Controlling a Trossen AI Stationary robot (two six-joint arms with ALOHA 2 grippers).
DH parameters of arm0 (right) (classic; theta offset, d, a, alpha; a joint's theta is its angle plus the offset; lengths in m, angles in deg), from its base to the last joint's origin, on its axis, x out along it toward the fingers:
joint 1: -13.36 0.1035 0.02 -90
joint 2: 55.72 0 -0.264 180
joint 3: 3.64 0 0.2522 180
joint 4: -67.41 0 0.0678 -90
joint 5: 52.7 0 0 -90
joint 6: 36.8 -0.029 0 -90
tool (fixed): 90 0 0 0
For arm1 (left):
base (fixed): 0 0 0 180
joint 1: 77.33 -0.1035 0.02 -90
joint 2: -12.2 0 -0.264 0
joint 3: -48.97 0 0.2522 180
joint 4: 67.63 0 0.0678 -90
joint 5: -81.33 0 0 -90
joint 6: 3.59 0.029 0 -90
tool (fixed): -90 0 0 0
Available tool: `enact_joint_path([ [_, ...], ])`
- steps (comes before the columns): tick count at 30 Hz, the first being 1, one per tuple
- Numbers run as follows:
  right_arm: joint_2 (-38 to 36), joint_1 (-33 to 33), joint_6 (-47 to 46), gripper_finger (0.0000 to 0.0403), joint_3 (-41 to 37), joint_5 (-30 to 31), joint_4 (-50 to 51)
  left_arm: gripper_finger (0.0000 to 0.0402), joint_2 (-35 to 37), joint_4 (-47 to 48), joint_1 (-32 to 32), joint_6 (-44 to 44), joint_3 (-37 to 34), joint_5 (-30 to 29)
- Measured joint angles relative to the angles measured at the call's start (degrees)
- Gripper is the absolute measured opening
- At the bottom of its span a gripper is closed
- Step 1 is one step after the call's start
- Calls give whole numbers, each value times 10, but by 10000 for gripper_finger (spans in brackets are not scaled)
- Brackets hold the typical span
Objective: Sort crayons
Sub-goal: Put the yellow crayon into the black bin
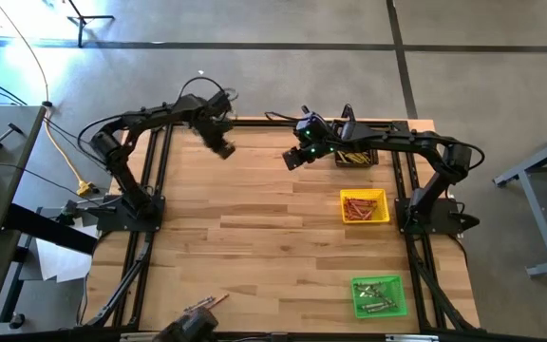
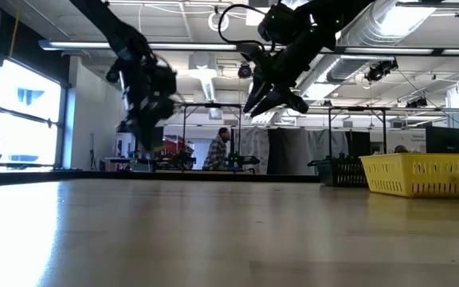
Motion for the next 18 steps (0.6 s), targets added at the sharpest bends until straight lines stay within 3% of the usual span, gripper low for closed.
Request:
enact_joint_path([
  [3, 0, 0, -22, 64, 0, 22, -41, 1, 43, -102, 27, -34, 0, 90],
  [6, 0, 0, -12, 64, 0, 32, -109, 1, 82, -208, 55, -90, 1, 133],
  [11, 0, 1, 0, 66, 0, 33, -230, 1, 119, -311, 91, -152, 2, 111],
  [14, 0, 1, 22, 79, 0, 38, -253, 1, 125, -323, 104, -171, 2, 65],
  [18, 0, 1, 24, 108, 0, 58, -272, 1, 121, -321, 107, -185, 2, 62],
])
